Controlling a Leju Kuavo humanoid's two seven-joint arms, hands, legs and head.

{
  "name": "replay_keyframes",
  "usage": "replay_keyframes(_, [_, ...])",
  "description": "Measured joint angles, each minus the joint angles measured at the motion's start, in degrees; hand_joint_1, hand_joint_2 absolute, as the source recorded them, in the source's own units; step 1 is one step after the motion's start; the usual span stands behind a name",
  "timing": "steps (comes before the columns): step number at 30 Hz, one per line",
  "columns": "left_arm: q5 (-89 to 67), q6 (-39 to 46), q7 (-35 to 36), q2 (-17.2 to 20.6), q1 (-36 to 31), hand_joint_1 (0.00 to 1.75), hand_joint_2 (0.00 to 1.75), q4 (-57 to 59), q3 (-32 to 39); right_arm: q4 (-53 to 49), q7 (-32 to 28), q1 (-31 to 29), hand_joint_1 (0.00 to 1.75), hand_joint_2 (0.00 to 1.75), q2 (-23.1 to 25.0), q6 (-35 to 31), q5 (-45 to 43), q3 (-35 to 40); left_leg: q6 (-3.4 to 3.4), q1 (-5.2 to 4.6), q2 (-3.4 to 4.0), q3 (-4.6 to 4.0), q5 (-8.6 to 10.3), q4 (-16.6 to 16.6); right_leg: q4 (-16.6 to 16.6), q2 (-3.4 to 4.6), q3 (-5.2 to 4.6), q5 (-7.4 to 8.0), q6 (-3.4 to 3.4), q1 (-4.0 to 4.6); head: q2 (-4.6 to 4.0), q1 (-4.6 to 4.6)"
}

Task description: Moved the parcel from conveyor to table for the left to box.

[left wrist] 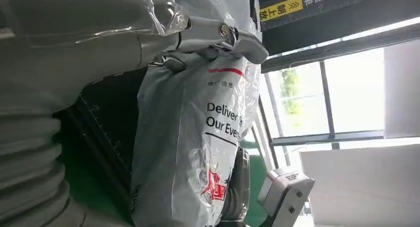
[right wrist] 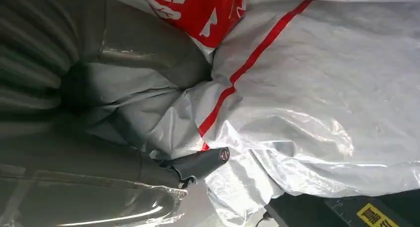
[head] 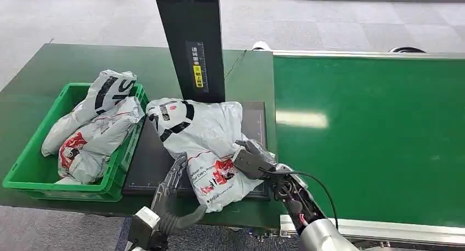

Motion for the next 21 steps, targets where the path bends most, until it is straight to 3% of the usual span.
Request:
replay_keyframes(6, [0.00, 0.30, 0.17, 0.00, 0.00, 0.00, 1.75, 0.00, 0.02, 0.37, -0.02, -0.14, 1.75, 1.75, 0.22, -0.89, -0.28, 0.00, 0.00, 0.00, 0.00, 0.01, 0.00, 0.01, 0.00, 0.00, 0.02, 0.00, 0.00, 0.00, 0.00, 0.00])
replay_keyframes(11, [3.33, 6.96, 0.09, -0.46, 0.48, 0.00, 1.75, -1.40, 2.15, -0.79, -4.13, 0.93, 1.73, 1.75, 0.28, -4.52, -4.18, -1.23, 0.00, 0.00, -0.02, 0.00, 0.00, 0.01, 0.00, 0.00, 0.01, 0.00, 0.00, 0.00, 0.00, 0.00])
replay_keyframes(17, [24.13, 21.56, -4.42, -2.93, 0.46, 0.00, 1.75, -7.39, 12.77, -2.60, -4.68, 2.85, 1.75, 1.75, -0.13, -5.75, -5.51, -2.45, 0.00, 0.02, -0.01, -0.01, 0.00, 0.00, 0.00, 0.00, -0.02, -0.01, -0.01, 0.03, 0.00, 0.00])
replay_keyframes(19, [30.06, 22.75, -4.83, -3.65, 0.56, 0.00, 1.75, -10.80, 17.21, -2.60, -5.09, 3.32, 1.55, 1.75, -0.28, -6.51, -5.75, -2.69, 0.00, 0.02, -0.02, -0.03, 0.00, -0.01, 0.00, -0.01, -0.03, -0.02, -0.01, 0.03, 0.00, 0.00])
replay_keyframes(21, [31.71, 23.28, -4.90, -4.15, 0.56, 0.00, 1.75, -13.26, 19.56, -2.60, -5.42, 3.64, 1.55, 1.75, -0.28, -6.95, -5.88, -2.91, 0.00, 0.02, -0.02, -0.04, 0.00, -0.01, 0.00, -0.01, -0.03, -0.02, -0.01, 0.02, 0.00, 0.00])
